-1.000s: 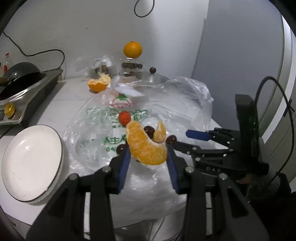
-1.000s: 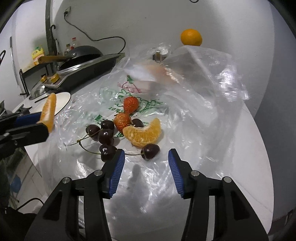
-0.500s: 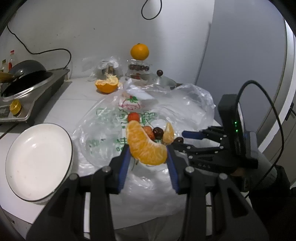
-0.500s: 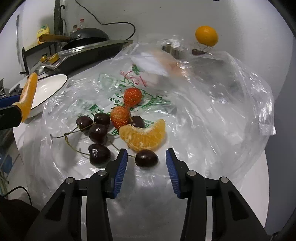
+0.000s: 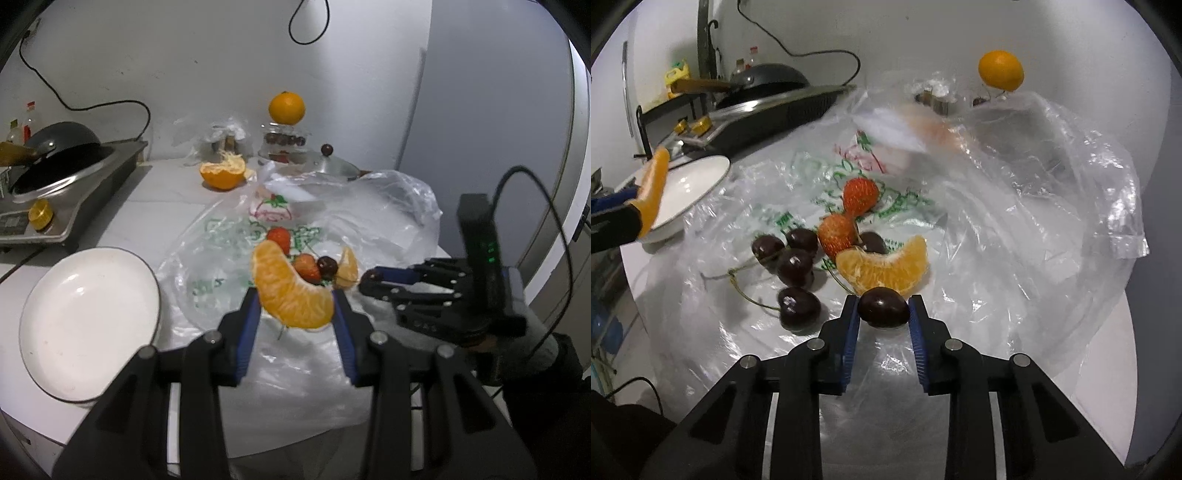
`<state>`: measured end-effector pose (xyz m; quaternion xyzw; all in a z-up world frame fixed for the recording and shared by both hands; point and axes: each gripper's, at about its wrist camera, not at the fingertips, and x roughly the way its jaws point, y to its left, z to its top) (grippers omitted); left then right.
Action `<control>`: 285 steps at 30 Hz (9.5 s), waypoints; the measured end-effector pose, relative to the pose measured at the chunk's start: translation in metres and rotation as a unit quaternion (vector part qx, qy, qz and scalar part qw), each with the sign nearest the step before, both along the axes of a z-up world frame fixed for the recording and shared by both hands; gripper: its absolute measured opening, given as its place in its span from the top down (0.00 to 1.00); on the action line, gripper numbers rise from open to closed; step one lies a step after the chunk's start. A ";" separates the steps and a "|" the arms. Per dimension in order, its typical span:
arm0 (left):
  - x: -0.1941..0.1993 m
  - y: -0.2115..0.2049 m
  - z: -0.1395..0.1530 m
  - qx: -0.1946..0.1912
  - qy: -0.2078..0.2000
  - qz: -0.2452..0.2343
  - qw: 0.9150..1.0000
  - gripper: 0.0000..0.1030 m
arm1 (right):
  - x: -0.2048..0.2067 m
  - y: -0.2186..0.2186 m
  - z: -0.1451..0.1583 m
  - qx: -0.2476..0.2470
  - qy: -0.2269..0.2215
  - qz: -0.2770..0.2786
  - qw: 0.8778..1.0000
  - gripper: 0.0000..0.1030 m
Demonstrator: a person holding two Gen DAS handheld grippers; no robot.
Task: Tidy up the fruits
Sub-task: 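Carry the mandarin segment toward the white plate with the left tool while the right tool grasps a dark cherry, then lower the segment onto the white plate and open the left tool while the right tool drops its cherry there, then return the right tool to the bag and grasp another dark cherry, then close the left tool on a dark cherry beside the strawberries, then lift the cherry out of the bag with the left tool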
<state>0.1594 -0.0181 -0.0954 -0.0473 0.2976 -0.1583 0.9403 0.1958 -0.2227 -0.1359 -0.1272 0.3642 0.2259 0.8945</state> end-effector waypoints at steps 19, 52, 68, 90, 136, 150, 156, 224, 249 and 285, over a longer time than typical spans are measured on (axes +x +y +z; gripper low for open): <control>-0.014 0.071 -0.003 -0.002 -0.019 0.054 0.998 0.62 | -0.025 0.081 0.048 0.050 -0.032 0.073 0.996 0.72; -0.008 0.172 -0.060 0.004 0.032 0.115 0.993 0.59 | -0.020 0.231 0.005 0.039 0.024 0.129 0.991 0.72; -0.027 0.170 -0.051 0.009 0.021 0.154 0.988 0.32 | -0.027 0.210 0.015 0.061 0.016 0.117 0.991 0.63; -0.035 0.090 -0.044 0.037 -0.005 0.116 0.993 0.32 | -0.056 0.096 0.035 0.074 -0.042 0.045 0.995 0.63; 0.002 -0.030 -0.036 0.101 -0.020 0.019 0.994 0.32 | -0.029 -0.009 0.000 0.134 0.000 -0.020 0.991 0.71; 0.048 -0.093 -0.051 0.172 -0.015 -0.023 0.985 0.36 | -0.031 -0.071 0.003 0.162 -0.021 -0.063 0.984 0.71; 0.065 -0.101 -0.065 0.189 0.009 -0.019 0.982 0.46 | -0.030 -0.077 0.000 0.174 -0.020 -0.062 0.983 0.71; 0.073 -0.103 -0.069 0.259 0.001 -0.032 0.965 0.73 | -0.041 -0.075 0.003 0.192 -0.031 -0.058 0.979 0.70; 0.079 -0.087 -0.067 0.215 0.012 -0.055 0.975 0.72 | -0.044 -0.062 0.010 0.182 -0.036 -0.050 0.981 0.70; 0.058 -0.087 -0.043 0.197 0.026 -0.099 0.975 0.75 | -0.052 -0.067 0.016 0.195 -0.048 -0.051 0.978 0.70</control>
